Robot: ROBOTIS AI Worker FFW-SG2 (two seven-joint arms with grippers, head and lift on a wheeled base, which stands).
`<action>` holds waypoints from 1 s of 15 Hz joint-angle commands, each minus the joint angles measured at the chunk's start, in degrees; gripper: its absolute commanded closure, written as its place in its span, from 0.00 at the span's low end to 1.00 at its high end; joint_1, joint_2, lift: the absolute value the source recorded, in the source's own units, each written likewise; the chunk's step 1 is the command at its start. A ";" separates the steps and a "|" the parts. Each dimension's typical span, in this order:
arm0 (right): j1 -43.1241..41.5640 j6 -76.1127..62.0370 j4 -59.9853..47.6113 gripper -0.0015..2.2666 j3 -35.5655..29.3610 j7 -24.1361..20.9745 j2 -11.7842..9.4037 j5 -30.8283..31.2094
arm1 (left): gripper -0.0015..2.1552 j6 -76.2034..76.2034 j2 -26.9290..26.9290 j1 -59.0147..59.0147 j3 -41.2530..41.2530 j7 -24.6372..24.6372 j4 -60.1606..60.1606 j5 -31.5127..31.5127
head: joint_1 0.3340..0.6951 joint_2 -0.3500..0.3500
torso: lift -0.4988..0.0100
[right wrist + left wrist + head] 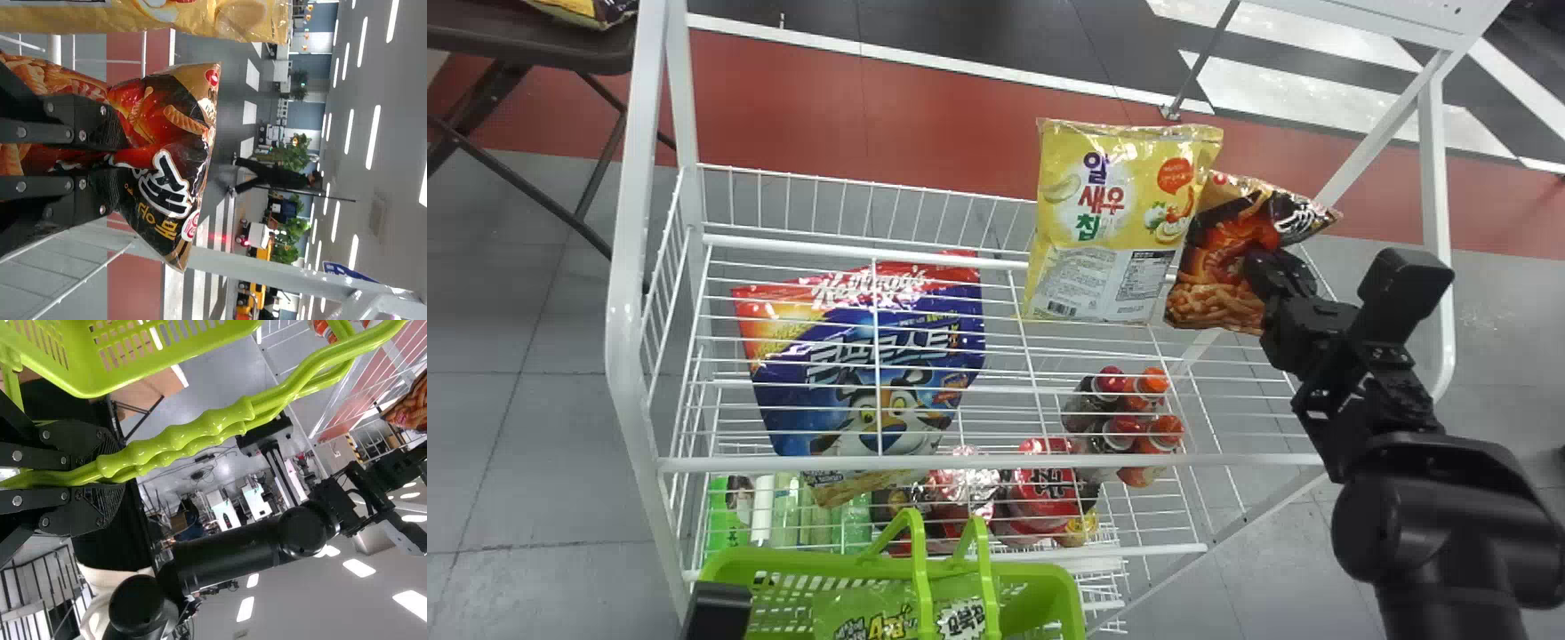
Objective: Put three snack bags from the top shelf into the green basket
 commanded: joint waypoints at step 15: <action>22.99 43.81 -38.16 0.94 -19.46 17.26 11.35 -19.13 | 0.99 -1.06 -0.22 0.09 0.43 -0.61 0.10 0.09 | 1.00 0.00 | 0.89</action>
